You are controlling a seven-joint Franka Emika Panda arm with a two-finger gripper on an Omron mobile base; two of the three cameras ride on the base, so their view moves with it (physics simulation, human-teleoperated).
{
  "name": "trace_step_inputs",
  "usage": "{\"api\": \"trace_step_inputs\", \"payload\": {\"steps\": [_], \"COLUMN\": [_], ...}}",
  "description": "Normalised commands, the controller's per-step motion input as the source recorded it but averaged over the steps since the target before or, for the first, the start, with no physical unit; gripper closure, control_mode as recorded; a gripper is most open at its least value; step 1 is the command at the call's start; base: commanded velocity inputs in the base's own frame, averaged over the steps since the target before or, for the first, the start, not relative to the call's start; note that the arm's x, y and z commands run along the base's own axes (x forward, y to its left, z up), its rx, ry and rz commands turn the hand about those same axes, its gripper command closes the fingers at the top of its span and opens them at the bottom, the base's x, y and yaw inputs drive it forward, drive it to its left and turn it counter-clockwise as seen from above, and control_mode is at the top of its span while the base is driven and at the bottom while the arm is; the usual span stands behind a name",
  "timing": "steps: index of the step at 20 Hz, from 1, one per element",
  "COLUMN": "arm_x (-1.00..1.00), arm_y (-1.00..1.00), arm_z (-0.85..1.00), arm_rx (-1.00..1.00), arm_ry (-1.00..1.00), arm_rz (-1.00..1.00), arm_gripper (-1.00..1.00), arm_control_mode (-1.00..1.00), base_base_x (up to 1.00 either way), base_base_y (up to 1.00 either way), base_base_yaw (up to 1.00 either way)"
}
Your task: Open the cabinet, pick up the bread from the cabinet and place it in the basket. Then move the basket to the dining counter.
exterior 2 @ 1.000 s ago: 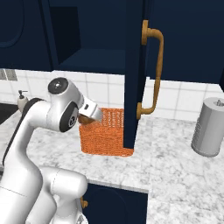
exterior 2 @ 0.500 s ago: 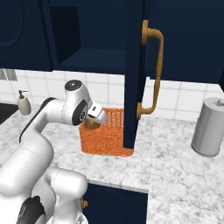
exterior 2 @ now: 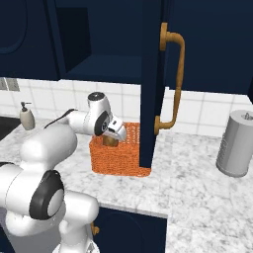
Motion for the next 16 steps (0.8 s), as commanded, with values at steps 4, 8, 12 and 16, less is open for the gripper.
{"api": "trace_step_inputs", "payload": {"steps": [4, 8, 12, 16], "arm_x": [0.17, 0.24, 0.06, 0.00], "arm_y": [-0.31, -0.23, -0.04, 0.03], "arm_z": [-0.58, -0.19, -0.04, 0.00], "arm_rx": [0.04, 0.08, 0.02, 0.00], "arm_ry": [0.11, 0.02, 0.00, 0.01], "arm_rz": [0.00, 0.05, 0.04, 0.00], "arm_gripper": [1.00, 1.00, -1.00, -1.00], "arm_control_mode": [-1.00, -1.00, -1.00, -1.00], "base_base_x": [0.00, 0.00, 0.00, 0.00], "base_base_y": [0.00, 0.00, 0.00, 0.00], "base_base_yaw": [0.00, 0.00, 0.00, 0.00]}}
